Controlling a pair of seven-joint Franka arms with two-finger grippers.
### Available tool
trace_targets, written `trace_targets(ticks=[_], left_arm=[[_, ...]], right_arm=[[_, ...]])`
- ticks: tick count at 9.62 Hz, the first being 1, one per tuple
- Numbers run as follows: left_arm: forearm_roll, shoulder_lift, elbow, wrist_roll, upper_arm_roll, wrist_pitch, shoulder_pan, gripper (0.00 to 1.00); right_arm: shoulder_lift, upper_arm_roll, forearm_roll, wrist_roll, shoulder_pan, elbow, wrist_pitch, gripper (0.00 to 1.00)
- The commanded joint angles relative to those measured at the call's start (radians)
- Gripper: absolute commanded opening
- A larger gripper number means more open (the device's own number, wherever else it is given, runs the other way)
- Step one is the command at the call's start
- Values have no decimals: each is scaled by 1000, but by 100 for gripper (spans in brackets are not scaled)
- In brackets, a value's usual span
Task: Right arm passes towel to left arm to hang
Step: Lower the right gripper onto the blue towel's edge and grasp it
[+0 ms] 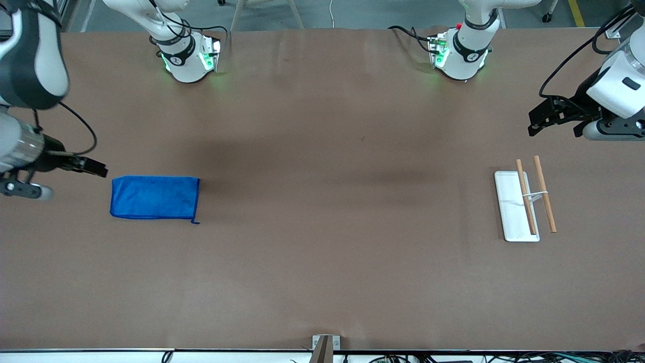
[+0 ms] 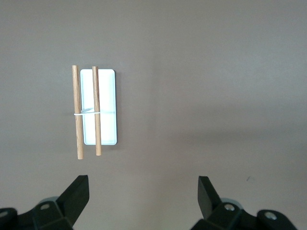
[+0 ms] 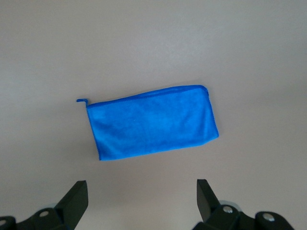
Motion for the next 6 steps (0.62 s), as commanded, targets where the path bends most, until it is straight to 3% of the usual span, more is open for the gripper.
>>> trace_targets(ticks=[1,5,6], left_arm=[[20,16,-9,0,-2,-6,1,100],[22,16,-12,-2,-2,-6,2,100],[22,16,-11,-2,-2,-6,5,100]], right_arm=[[13,-5,-5,-98,-5,-185,189,100],[192,-7,-3,-158,-31,-297,503,100],[201,-7,-3,-172,-34,-317,518,100]])
